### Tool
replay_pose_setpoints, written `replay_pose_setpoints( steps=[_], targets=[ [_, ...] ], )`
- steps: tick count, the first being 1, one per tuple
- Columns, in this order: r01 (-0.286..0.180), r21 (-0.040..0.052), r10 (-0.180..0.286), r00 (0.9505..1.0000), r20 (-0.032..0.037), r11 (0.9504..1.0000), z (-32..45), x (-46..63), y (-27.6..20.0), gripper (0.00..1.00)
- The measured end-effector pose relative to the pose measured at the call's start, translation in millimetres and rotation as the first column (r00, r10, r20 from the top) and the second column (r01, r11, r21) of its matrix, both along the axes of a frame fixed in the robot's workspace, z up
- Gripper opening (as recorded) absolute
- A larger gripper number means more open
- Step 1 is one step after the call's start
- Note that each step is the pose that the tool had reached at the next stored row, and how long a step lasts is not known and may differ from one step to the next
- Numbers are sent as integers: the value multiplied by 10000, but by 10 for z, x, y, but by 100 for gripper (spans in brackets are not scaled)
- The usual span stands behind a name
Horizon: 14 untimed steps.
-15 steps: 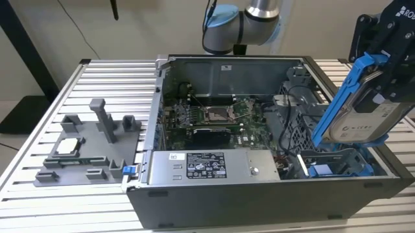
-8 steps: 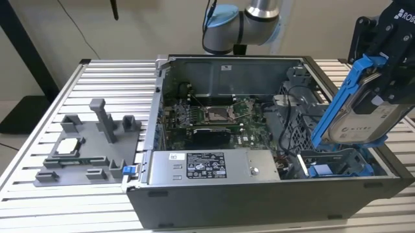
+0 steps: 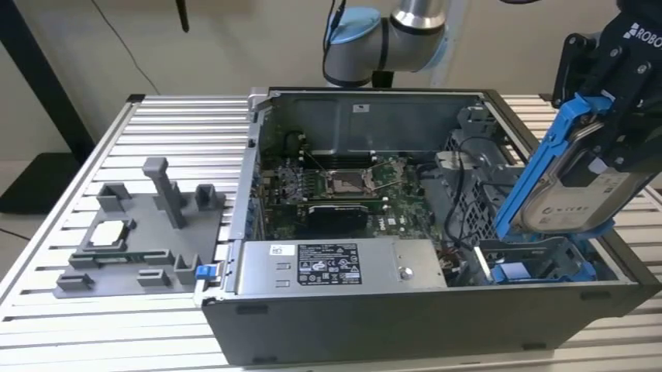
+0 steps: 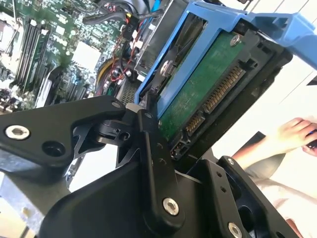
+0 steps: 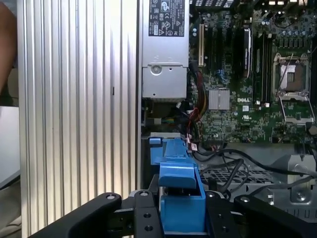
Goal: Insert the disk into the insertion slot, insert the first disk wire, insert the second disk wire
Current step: 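Insert the disk into the insertion slot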
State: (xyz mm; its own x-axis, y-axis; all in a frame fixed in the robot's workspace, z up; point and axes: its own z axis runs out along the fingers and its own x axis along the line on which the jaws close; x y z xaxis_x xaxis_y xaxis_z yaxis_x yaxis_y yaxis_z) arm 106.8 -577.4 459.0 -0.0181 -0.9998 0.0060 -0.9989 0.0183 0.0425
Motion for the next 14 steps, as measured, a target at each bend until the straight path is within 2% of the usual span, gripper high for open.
replay_pose_setpoints(
  steps=[7, 8, 12, 14],
  targets=[
    [0, 4, 0, 10000, -5, 10000, -83, 0, 0, 0],
    [0, 22, 0, 10000, -6, 10000, -88, 0, -1, 0],
    [0, 190, 0, 10000, -13, 9998, -104, -1, 0, 0],
    [1, 224, 0, 10000, -25, 9998, -120, -1, 1, 0]
  ],
)
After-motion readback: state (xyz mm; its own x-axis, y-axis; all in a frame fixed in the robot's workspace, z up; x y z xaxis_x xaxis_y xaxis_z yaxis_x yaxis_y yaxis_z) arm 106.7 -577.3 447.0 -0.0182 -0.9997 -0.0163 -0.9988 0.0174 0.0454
